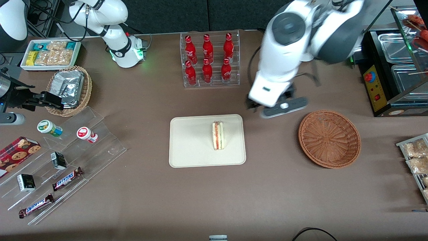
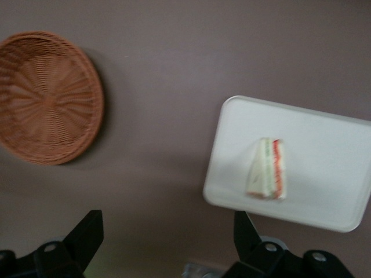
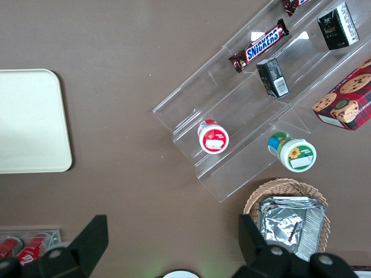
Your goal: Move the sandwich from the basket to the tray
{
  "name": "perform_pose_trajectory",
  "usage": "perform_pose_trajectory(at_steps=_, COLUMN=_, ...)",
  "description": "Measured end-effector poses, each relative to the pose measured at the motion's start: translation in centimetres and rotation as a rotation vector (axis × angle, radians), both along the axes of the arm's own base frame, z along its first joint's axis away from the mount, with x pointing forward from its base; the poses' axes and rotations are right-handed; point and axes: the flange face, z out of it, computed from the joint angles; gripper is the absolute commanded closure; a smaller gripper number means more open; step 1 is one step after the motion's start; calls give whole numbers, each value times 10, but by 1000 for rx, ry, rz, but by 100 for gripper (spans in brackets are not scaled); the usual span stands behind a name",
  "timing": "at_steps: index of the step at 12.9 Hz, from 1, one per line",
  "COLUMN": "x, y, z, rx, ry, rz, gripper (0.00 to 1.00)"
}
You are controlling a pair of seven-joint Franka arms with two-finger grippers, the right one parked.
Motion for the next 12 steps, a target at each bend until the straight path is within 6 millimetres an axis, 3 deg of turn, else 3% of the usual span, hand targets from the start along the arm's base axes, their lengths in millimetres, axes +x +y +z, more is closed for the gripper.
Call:
perform_pose_trajectory(at_steps=4, x=-18, y=104, z=52, rx=2, ry=16, rz=-53, gripper=1)
perform_pose_trajectory(at_steps=10, x=-42, y=246, z=75, rx=-30, ry=67, rz=-155, gripper=1)
perform_pose_trajectory(at_steps=12, x=-44, y=278, z=81, rx=-46, ry=70, rz=-183, gripper=1)
